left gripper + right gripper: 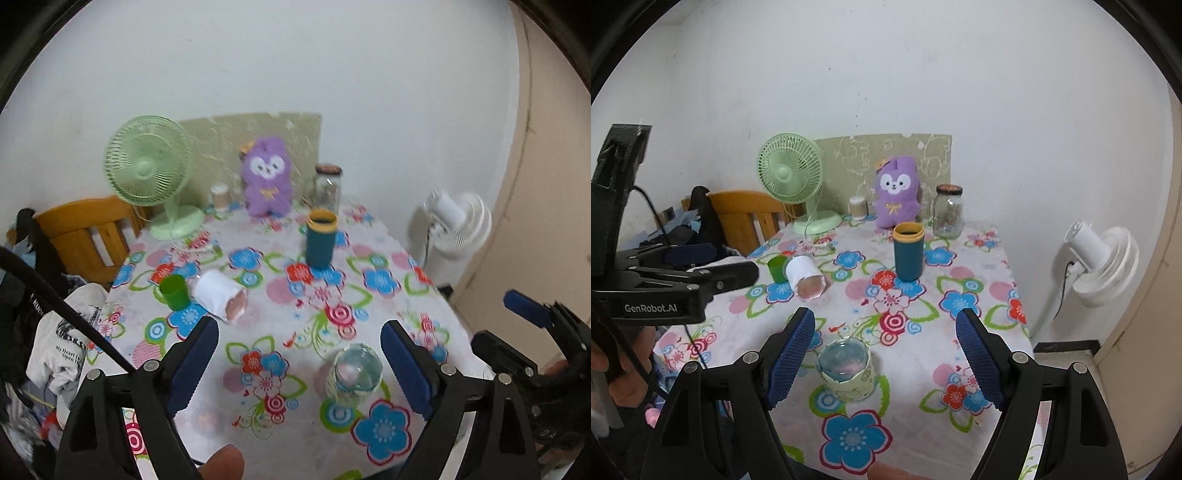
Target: Flip cup upside down
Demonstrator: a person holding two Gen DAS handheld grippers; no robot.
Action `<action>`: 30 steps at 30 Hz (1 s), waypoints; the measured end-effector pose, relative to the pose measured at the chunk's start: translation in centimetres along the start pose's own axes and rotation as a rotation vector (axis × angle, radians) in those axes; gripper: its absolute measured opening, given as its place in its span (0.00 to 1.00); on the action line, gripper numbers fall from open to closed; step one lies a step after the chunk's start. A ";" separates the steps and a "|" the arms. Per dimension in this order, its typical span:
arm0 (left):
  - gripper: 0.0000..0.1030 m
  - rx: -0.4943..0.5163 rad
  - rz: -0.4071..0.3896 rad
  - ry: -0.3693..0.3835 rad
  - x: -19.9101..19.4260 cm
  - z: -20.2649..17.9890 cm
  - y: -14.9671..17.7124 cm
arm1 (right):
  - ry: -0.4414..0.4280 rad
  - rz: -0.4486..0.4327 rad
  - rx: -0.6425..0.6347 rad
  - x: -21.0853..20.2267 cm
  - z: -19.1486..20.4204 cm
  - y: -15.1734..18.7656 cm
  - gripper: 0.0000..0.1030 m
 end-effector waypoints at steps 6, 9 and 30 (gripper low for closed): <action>0.90 -0.055 -0.089 -0.033 -1.6 1.0 1.4 | 0.023 -0.021 -0.021 -1.1 1.1 0.1 0.79; 0.91 -0.056 -0.126 -0.049 -2.4 1.0 2.3 | 0.021 -0.030 -0.018 -1.7 1.4 0.2 0.79; 1.00 -0.098 -0.268 -0.083 -6.1 0.3 5.8 | 0.068 -0.091 0.017 -6.3 2.8 2.1 0.85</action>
Point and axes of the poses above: each gripper's, at about its wrist camera, not at the fingertips, and x roughly the way its jaws point, z to its left, y to its underside, the point moved 4 cm from there along x, roughly the way its jaws point, and after that the axes turned 11 degrees about z, right-handed, at the moved point
